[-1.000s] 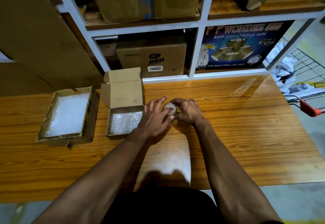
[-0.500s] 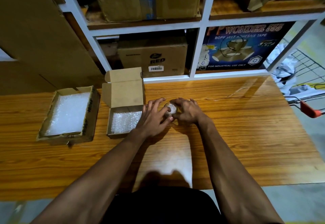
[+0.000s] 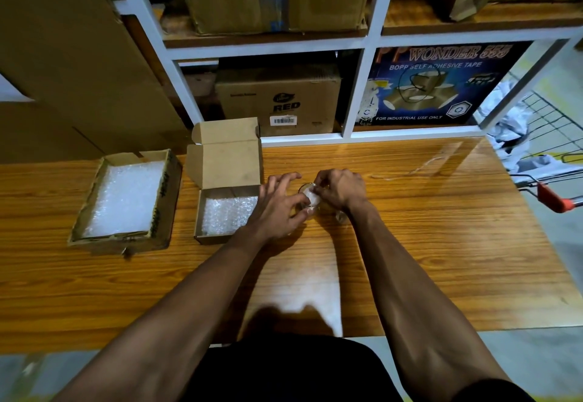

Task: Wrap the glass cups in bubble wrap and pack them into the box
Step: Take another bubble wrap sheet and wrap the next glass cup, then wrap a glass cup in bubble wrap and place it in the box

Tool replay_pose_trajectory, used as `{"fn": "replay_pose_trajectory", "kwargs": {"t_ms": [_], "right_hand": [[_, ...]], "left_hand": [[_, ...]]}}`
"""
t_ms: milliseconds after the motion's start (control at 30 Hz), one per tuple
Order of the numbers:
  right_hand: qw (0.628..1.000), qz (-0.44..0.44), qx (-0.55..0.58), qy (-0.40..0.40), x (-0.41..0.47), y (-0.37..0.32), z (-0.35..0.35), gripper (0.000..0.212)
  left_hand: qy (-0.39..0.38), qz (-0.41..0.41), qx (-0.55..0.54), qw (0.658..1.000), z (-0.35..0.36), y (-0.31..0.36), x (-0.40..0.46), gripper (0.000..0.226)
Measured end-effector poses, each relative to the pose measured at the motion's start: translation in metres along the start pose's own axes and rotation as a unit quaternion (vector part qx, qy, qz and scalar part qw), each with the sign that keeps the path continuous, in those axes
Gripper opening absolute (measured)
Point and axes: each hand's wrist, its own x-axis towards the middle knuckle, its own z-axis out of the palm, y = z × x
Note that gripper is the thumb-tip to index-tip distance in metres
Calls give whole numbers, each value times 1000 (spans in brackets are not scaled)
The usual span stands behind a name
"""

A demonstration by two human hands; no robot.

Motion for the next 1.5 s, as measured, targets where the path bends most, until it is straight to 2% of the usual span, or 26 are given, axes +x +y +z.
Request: {"fn": "replay_pose_trajectory", "kwargs": {"t_ms": [133,267,400,533,600,700,767,933,1067,1200,1300,1400,1500], "right_hand": [[1000,-3,6,5,-1,1,-3,33],[1000,4,2,-17,-3,3,-3,29],[1000,3,-3,-9,-5,-3,-4,29],[1000,10,2,3,-6,-11,-3,33],[999,8,19,46,-6,-15,-2,33],[987,-34,61,145,-7,-36,0,27],[982,-74,66,163,-7,-61,5,21],[977,-165,88,104,4,-132,36,16],[970,-211,110,52,14,-190,60,16],[955,-263,132,37,26,-242,77,15],[950,-279,139,20,38,-275,86,18],[949,-289,124,1,48,-306,95,19],[947,-296,123,-7,52,-329,106,25]], "left_hand": [[13,0,0,1000,-3,3,3,40],[-18,-3,42,999,1,0,4,46],[0,-5,82,997,-1,1,3,49],[35,-6,49,998,-6,-1,-1,50],[57,-24,17,998,-11,-5,-3,45],[98,-62,-28,993,-20,-21,-10,33],[134,-102,-55,984,-28,-36,-15,29],[216,-215,-91,948,-57,-86,-40,27],[244,-310,-107,913,-79,-140,-71,22],[283,-355,-114,884,-93,-192,-104,19],[257,-408,-118,868,-104,-227,-119,20],[170,-448,-79,874,-109,-264,-129,23],[101,-454,-55,884,-112,-284,-135,40]]}}
